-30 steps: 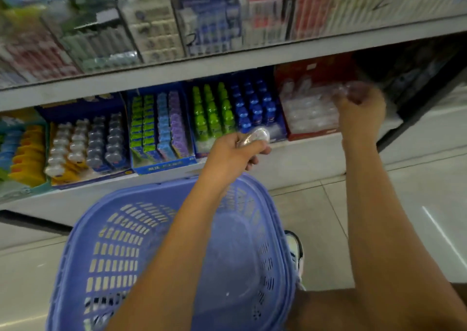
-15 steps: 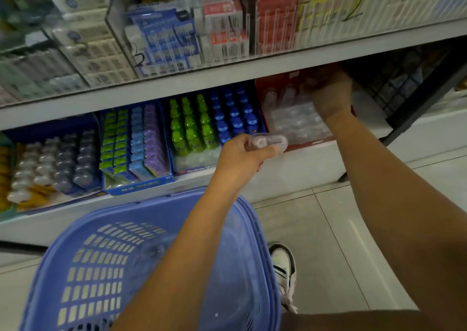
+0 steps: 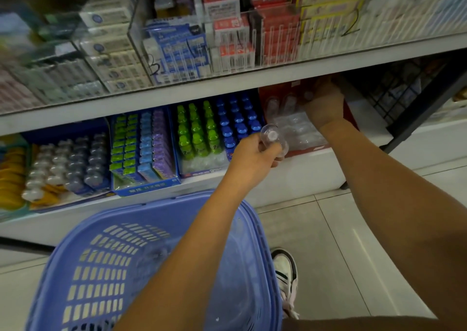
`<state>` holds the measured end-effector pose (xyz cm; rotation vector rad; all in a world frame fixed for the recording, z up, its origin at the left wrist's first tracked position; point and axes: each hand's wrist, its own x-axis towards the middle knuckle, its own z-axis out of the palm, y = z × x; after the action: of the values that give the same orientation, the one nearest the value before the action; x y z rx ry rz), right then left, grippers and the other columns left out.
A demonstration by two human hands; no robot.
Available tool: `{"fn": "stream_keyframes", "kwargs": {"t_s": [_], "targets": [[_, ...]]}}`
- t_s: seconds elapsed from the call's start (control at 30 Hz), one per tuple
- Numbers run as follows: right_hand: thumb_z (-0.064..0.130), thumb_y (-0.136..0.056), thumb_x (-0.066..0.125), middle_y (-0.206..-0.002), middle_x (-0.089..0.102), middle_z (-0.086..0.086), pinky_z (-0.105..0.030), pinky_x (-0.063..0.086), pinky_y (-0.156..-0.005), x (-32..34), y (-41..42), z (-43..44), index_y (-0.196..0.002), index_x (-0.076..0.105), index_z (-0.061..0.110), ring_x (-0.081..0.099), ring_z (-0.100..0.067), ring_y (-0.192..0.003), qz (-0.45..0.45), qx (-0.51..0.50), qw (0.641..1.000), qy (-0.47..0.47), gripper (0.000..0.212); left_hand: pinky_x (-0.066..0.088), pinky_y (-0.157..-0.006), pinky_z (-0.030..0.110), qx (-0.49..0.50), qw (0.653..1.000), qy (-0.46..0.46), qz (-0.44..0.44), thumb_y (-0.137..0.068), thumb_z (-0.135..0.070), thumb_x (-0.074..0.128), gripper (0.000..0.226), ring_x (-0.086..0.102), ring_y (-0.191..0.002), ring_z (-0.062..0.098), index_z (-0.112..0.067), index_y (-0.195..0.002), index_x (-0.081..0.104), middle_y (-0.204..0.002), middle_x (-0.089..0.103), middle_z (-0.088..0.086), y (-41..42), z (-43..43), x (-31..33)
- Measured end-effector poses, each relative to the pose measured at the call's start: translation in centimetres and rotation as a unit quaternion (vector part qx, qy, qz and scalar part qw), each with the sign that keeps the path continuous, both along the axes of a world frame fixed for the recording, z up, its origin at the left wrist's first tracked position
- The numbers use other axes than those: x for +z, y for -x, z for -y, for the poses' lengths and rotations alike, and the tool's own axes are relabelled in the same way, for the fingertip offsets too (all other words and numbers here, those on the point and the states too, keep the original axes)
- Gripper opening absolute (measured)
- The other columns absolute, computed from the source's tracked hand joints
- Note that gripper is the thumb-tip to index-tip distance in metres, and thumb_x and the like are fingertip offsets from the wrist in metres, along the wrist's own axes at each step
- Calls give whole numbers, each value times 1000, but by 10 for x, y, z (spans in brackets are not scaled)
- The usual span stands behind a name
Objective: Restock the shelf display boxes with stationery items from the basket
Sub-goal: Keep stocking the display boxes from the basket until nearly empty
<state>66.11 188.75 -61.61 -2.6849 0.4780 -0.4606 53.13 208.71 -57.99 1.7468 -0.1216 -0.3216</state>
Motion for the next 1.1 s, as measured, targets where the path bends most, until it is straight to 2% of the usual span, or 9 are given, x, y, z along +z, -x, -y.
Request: {"fn": "stream_keyframes", "kwargs": {"t_s": [0.33, 0.4, 0.47, 0.5, 0.57, 0.73, 0.87, 0.97, 1.1], "targets": [[26, -93, 52, -115, 62, -20, -36, 44, -85, 35, 20, 0, -111, 59, 4, 57, -37, -108, -76, 65, 992, 77, 29, 55, -72, 26, 15, 1000, -16, -1, -88, -19, 66, 12, 64, -71, 12, -13, -98, 66, -82, 66, 0, -1, -4, -1], [34, -91, 54, -113, 63, -16, -26, 44, -80, 56, 35, -1, -105, 62, 10, 60, -31, -103, -92, 56, 994, -1, 29, 52, -69, 22, 23, 999, -29, 14, -88, -19, 65, 9, 60, -63, 10, -12, -93, 66, -74, 63, -3, -3, 2, -2], [39, -81, 69, -97, 70, -8, -15, 50, -63, 76, 57, -4, -85, 67, 15, 68, -19, -79, -99, 71, 966, -226, 24, 42, -57, 10, 41, 995, -63, 59, -89, -20, 64, 11, 57, -63, 12, -9, -90, 66, -72, 61, -2, -9, 14, -2], [42, -71, 78, -91, 72, -5, -16, 53, -60, 83, 70, -9, -81, 68, 19, 70, -15, -72, -111, 102, 927, -343, 27, 36, -51, 9, 52, 991, -87, 86, -89, -20, 63, 14, 55, -64, 13, -6, -91, 66, -73, 61, 1, -12, 21, -2], [38, -62, 84, -86, 72, -4, -26, 59, -71, 87, 84, -16, -84, 68, 19, 72, -17, -79, -143, 170, 897, -383, 32, 31, -49, 13, 71, 982, -117, 132, -89, -17, 62, 18, 53, -67, 18, 0, -95, 65, -75, 60, 7, -18, 38, 1], [19, -72, 80, -83, 65, 1, -21, 53, -70, 75, 76, 0, -90, 64, 15, 63, -12, -77, -44, 92, 935, -339, 25, 43, -80, 25, 16, 963, -198, 183, -93, -20, 57, 39, 60, -105, 32, -2, -127, 54, -114, 64, 19, -27, 64, 0], [21, -84, 64, -104, 67, -12, -20, 39, -71, 54, 53, 30, -101, 63, 5, 62, -28, -96, 20, -6, 997, -72, 23, 28, -112, 35, -142, 897, -363, 207, -98, -33, 45, 57, 29, -140, 30, -5, -146, 31, -152, 32, 15, -20, 60, -22], [15, -91, 51, -106, 65, -20, -22, 32, -57, 40, 38, 35, -102, 62, 2, 60, -35, -98, -14, 29, 999, 12, 20, 15, -119, 34, -185, 848, -436, 238, -101, -39, 35, 61, 15, -146, 26, -5, -149, 21, -158, 17, 13, -17, 58, -33], [12, -90, 46, -99, 65, -25, -33, 41, -73, 39, 30, 36, -91, 61, -3, 60, -38, -93, -3, 68, 996, 59, 21, 12, -119, 34, -193, 830, -463, 244, -101, -39, 33, 63, 11, -147, 26, -4, -150, 14, -159, 11, 13, -21, 61, -35]]}}
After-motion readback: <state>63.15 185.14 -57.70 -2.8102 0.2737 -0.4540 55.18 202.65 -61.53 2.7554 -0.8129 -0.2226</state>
